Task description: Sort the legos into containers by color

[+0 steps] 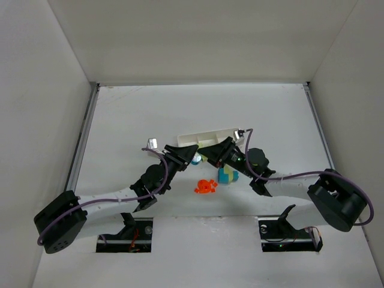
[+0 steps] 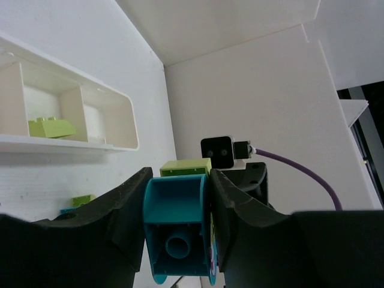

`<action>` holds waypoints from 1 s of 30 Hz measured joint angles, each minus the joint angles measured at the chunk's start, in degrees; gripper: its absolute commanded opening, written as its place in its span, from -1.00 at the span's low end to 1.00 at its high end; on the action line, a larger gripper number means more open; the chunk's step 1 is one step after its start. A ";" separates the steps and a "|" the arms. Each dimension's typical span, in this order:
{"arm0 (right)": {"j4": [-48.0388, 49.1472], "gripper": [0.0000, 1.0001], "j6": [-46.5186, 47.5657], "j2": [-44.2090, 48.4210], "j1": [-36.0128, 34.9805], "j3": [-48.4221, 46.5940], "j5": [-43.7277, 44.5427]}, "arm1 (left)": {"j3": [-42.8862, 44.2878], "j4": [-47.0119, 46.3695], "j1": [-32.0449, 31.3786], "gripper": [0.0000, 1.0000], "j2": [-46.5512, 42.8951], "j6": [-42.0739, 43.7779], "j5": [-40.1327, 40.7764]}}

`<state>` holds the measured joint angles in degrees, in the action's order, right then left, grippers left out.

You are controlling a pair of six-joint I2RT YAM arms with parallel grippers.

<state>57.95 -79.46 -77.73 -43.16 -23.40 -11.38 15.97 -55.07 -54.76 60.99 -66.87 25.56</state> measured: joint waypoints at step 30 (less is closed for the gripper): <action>-2.12 0.01 5.31 2.82 -0.81 2.05 -0.52 | -3.54 -0.48 0.90 -0.74 -4.66 -0.39 -0.20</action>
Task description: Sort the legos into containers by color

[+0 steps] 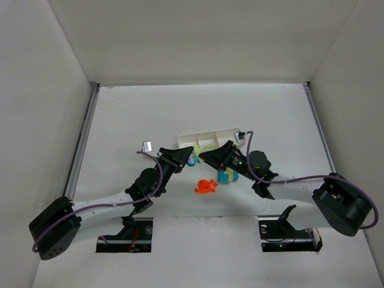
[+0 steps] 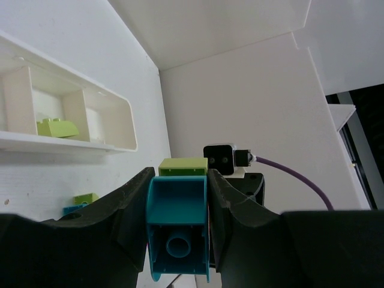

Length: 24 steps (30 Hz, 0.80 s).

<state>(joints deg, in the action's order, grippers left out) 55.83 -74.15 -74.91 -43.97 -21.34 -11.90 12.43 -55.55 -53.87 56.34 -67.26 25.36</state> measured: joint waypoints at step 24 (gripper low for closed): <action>4.96 -0.32 0.31 -2.10 -2.10 0.33 -1.68 | -1.49 2.51 1.73 -0.76 -4.20 -3.34 -1.49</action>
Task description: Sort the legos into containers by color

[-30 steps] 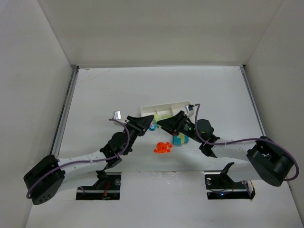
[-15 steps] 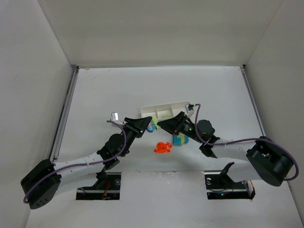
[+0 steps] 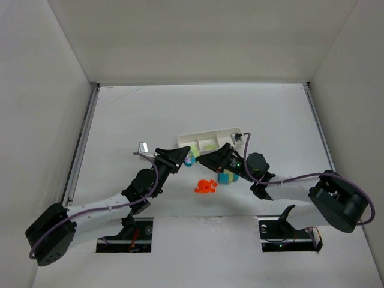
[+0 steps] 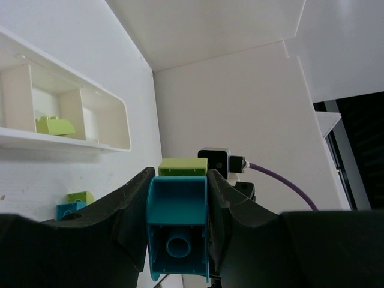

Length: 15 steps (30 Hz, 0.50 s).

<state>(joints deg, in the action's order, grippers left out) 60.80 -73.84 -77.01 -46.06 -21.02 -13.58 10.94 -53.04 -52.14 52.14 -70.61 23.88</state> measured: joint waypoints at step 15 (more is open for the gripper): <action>0.42 -0.36 0.22 3.43 6.40 1.75 -2.75 | -2.08 3.02 0.48 -0.80 -6.78 -0.39 -1.44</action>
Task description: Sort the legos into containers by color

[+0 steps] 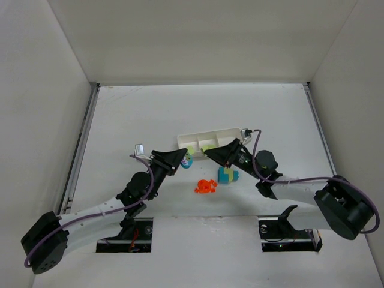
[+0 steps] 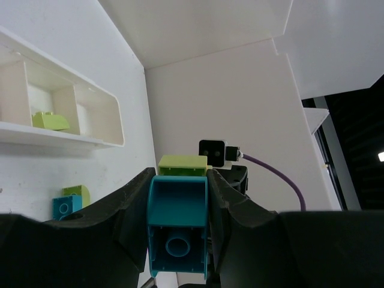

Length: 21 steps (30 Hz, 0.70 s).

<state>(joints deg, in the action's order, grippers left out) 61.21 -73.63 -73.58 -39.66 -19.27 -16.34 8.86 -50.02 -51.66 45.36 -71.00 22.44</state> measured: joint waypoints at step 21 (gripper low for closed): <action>-37.07 -0.31 25.55 -5.77 4.20 -19.67 14.97 | 0.00 2.01 3.61 -0.75 5.46 2.71 -10.21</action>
<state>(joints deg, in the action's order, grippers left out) 24.14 -48.07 -79.35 -35.46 -38.94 -1.37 8.86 -48.01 -48.05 50.83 -68.29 12.23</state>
